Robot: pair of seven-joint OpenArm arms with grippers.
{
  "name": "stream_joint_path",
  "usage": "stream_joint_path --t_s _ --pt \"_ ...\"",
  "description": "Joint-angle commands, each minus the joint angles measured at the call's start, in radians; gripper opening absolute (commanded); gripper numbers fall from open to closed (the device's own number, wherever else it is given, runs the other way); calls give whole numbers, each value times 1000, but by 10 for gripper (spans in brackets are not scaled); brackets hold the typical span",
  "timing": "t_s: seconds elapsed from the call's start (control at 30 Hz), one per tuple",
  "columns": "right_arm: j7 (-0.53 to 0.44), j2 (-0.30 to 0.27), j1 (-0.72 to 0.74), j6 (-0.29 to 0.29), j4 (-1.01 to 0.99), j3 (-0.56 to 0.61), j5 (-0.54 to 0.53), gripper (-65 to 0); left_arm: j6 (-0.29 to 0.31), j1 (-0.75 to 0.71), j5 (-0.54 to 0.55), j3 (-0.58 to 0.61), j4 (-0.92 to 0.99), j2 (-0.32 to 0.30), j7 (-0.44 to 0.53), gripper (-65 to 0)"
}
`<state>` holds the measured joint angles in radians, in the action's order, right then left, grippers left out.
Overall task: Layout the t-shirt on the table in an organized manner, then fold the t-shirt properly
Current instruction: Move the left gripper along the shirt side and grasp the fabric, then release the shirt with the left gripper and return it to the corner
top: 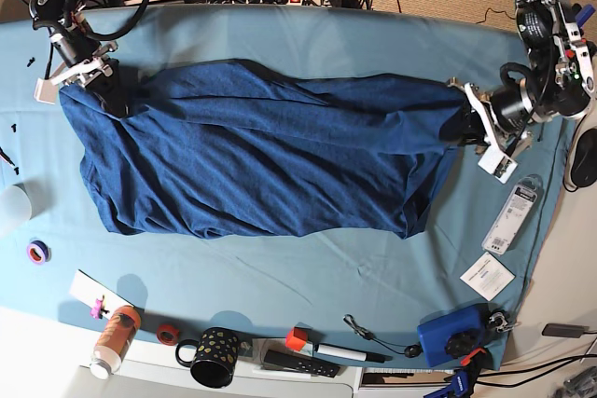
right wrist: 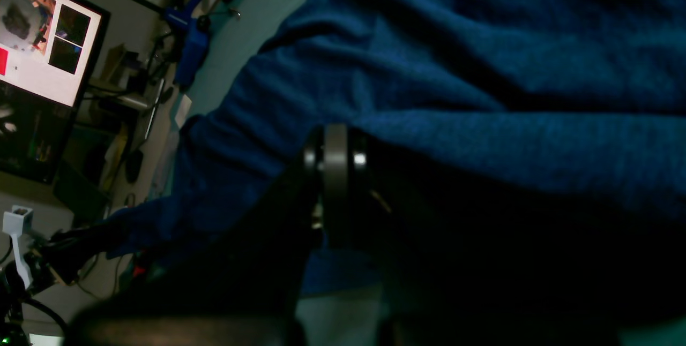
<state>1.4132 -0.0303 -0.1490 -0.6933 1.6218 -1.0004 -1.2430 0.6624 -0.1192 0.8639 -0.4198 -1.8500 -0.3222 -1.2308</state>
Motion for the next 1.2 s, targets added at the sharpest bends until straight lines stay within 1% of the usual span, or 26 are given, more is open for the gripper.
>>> stream_joint_path --t_s 0.0,0.03,0.1,0.2,0.33,0.47,0.5,0.57,0.6,0.63,0.67,0.87,0.93,1.07,1.1,1.17 --pt "-17 -14 8 -5 16 -2 -3 -650 -1 11 5 -4 -15 -13 2 -650" --pt "-17 -14 8 -5 16 -2 11 -650 -7 11 -10 -4 -15 -13 -8 -650" --pt "-17 -14 8 -5 16 -2 40 -650 -39 11 -55 -4 -15 -13 -10 -650" --pt "-19 -14 8 -5 16 -2 63 -650 -38 11 -103 -4 -15 -13 8 -650" --pt "-18 -14 12 -5 16 -2 63 -650 -38 11 -114 -4 -15 -13 55 -650" --pt "-17 -14 13 -5 16 4 67 -650 -37 11 -113 -4 -15 -13 80 -650" --pt "-17 -14 13 -5 16 9 67 -611 -37 11 -113 -4 -15 -13 80 -616" --pt "-17 -14 12 -5 16 21 66 -447 -37 11 -113 -4 -15 -13 80 -454" --pt "-17 -14 12 -5 16 26 66 -394 -37 11 -113 -4 -15 -13 80 -393" --pt "-17 -14 13 -5 16 29 65 -379 -37 11 -113 -4 -15 -13 80 -358" --pt "-17 -14 13 -5 16 32 64 -379 -37 11 -113 -4 -15 -13 80 -348" --pt "-17 -15 13 -5 16 28 3 -379 -37 -3 -129 -4 -15 -13 80 -349" --pt "-17 -15 13 -5 16 8 -52 -379 -38 -3 -151 -4 -14 -14 85 -349" --pt "-17 -17 13 -5 16 -78 -188 -379 -40 -3 -201 -4 -14 -23 142 -348" --pt "-17 -17 13 -5 16 -104 -203 -379 -58 -3 -208 -4 -15 -35 154 -348" --pt "-17 -17 13 -5 16 -156 -203 -379 -114 -3 -215 -5 -15 -71 193 -348"
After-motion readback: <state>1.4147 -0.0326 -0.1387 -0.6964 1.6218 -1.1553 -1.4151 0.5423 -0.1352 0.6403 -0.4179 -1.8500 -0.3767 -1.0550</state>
